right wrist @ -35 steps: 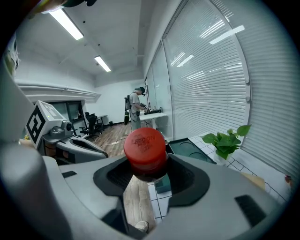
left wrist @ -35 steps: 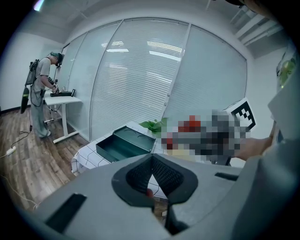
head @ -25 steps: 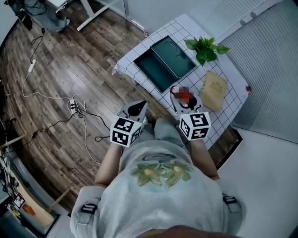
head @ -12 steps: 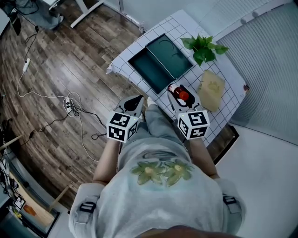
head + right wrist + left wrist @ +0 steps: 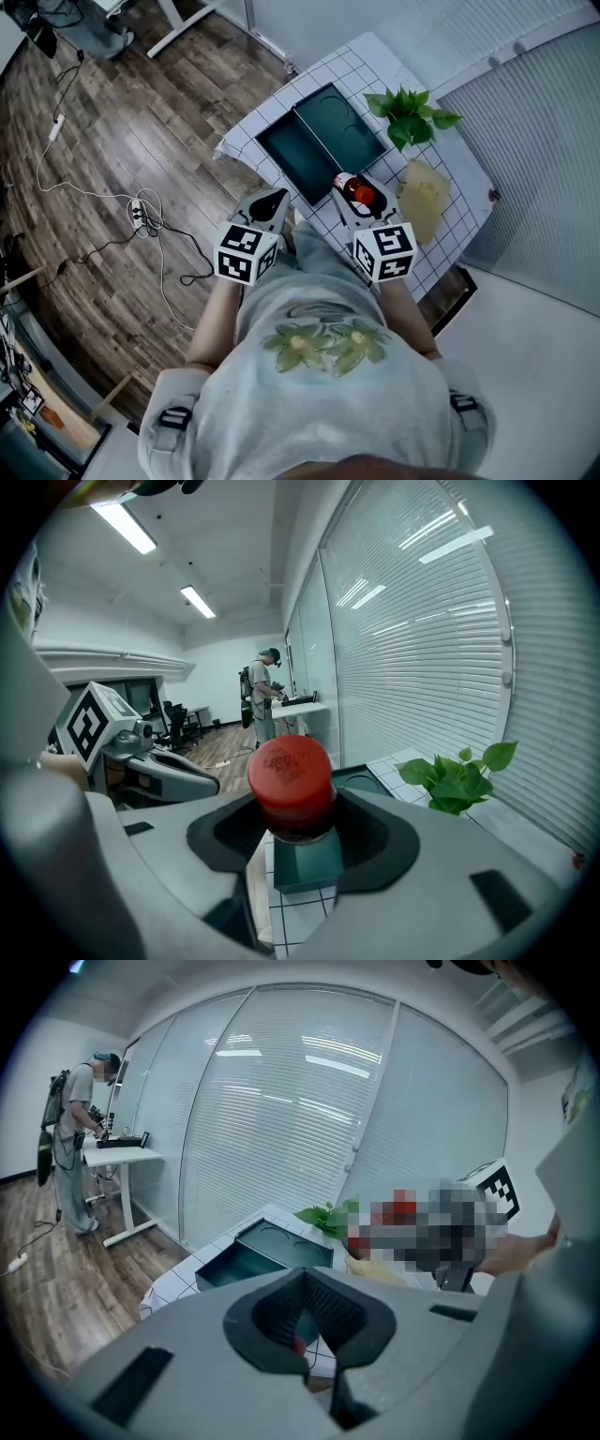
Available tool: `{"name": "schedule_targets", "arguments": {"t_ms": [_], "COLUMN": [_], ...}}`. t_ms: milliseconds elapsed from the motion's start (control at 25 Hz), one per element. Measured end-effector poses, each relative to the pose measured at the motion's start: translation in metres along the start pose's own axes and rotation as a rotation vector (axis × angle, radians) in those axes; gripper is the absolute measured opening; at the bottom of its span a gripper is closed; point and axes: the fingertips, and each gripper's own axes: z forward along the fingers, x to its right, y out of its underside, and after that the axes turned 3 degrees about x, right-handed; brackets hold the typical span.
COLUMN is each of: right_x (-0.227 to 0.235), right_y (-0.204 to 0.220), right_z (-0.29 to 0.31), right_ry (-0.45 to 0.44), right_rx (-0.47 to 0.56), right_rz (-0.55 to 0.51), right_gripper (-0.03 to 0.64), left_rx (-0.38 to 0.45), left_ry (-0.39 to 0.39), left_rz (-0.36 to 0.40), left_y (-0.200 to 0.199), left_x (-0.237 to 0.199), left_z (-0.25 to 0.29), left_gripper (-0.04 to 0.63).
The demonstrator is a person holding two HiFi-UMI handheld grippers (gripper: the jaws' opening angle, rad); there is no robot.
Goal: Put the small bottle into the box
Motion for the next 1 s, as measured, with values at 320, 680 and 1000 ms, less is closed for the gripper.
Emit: {"name": "schedule_targets", "arguments": {"t_ms": [320, 680, 1000], "right_x": [0.006, 0.004, -0.003], "right_y": [-0.004, 0.005, 0.016], "right_z": [0.017, 0.032, 0.039], "right_ry": [-0.041, -0.079, -0.108], "right_rx": [-0.009, -0.048, -0.078], "right_rz": [-0.018, -0.034, -0.035], "right_gripper": [0.218, 0.218, 0.218], "left_rx": [-0.013, -0.030, -0.043], "left_ry": [-0.021, -0.030, -0.021], "left_rz": [-0.004, -0.018, -0.027], "left_y": [-0.003, -0.003, -0.001], "left_x": [-0.005, -0.013, -0.013], "left_z": [0.007, 0.017, 0.026], "left_gripper": [0.005, 0.005, 0.005]}}
